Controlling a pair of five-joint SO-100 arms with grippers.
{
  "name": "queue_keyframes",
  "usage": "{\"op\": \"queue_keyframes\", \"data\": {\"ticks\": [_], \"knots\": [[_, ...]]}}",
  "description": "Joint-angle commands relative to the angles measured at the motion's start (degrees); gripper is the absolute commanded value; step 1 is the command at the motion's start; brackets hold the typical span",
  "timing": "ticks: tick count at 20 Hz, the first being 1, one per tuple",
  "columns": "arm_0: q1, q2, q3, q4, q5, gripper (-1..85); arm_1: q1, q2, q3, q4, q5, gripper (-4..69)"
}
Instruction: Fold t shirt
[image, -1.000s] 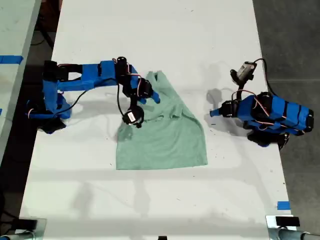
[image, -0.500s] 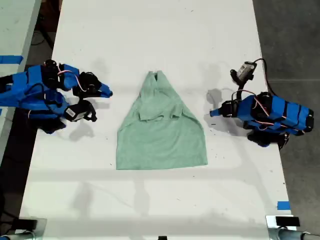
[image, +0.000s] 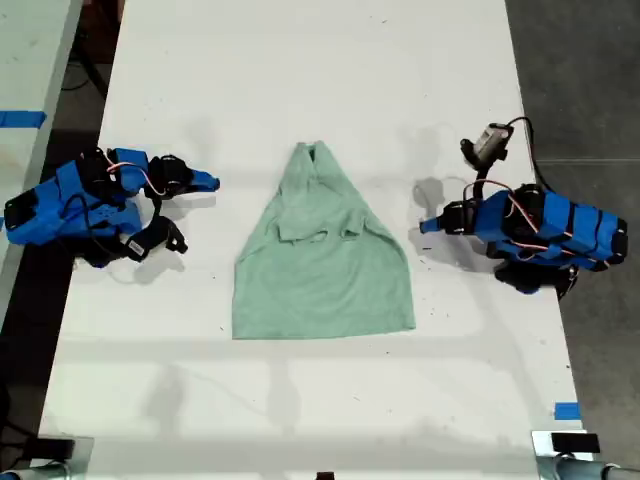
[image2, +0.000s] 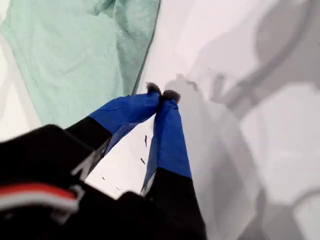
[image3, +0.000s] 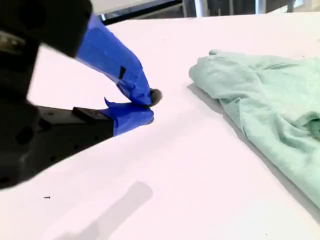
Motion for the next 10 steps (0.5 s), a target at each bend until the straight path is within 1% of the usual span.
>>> {"op": "queue_keyframes", "data": {"ticks": [1, 10], "knots": [[-1.3, 0.4, 0.6, 0.3, -1.4, -0.1, -0.4, 0.5, 4.7, 0.4, 0.1, 1.2], [-1.8, 0.4, 0.7, 0.3, -1.6, -0.1, -0.5, 0.5, 4.7, 0.4, 0.0, 1.2]]}}
